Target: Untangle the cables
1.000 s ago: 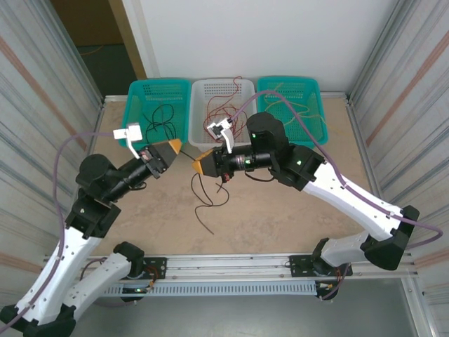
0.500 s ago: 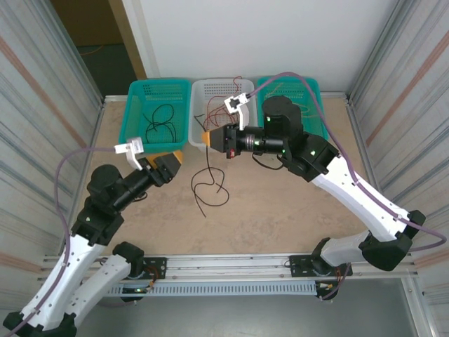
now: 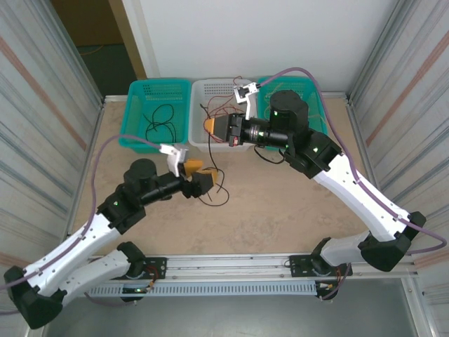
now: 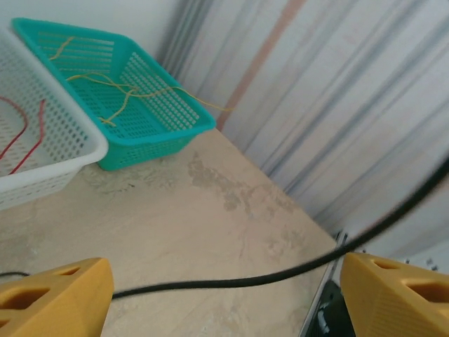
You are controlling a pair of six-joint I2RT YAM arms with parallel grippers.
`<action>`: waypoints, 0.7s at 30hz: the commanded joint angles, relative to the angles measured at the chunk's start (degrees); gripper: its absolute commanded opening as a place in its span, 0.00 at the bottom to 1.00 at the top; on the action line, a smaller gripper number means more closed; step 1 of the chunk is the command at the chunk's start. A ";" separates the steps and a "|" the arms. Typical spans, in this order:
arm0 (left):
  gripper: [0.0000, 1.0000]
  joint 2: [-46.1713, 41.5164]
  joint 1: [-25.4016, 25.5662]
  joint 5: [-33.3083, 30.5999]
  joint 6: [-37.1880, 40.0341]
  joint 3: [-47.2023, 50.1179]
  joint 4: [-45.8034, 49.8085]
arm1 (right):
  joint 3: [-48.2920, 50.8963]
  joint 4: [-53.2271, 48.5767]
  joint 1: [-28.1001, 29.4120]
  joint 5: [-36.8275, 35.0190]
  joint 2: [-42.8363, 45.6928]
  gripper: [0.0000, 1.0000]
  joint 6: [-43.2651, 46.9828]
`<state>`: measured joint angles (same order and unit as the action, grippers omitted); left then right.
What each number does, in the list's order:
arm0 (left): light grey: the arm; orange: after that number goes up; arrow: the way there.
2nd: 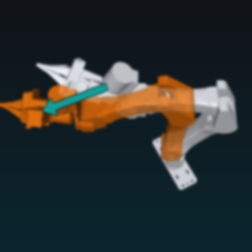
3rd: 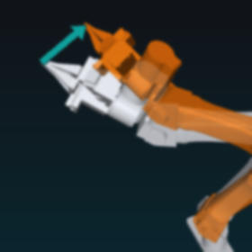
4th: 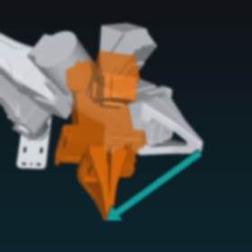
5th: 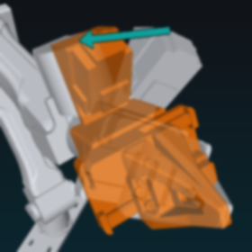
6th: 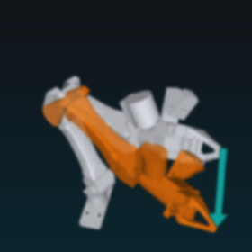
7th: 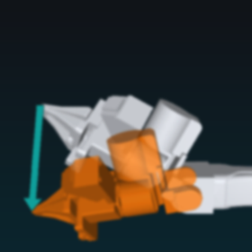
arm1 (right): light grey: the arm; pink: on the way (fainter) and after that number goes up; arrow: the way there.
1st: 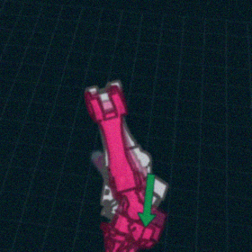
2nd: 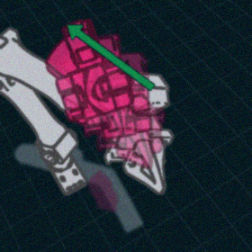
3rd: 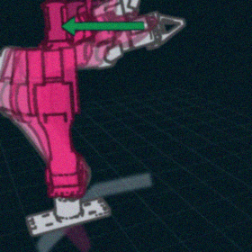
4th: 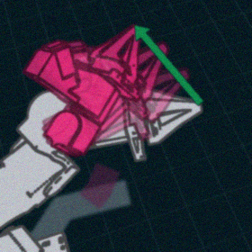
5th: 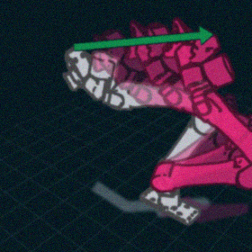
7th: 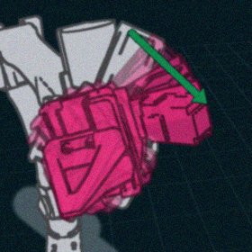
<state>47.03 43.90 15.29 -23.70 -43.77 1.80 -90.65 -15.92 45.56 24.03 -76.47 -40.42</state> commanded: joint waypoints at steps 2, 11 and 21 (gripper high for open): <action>0.77 1.62 3.80 -3.73 11.60 -3.49 -2.63 | -2.39 2.21 -0.71 1.28 1.23 0.00 -1.87; 0.42 3.04 4.09 -2.52 12.36 -4.62 -2.64 | -2.32 2.83 -1.36 1.60 1.66 0.00 -2.35; 0.00 1.38 4.09 -3.71 3.51 -1.47 -6.09 | 0.19 6.17 -2.58 2.85 2.84 0.00 -3.08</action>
<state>49.78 47.77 13.26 -15.75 -46.24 -0.80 -90.85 -14.02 43.35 25.39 -76.03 -42.04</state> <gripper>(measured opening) 0.053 0.060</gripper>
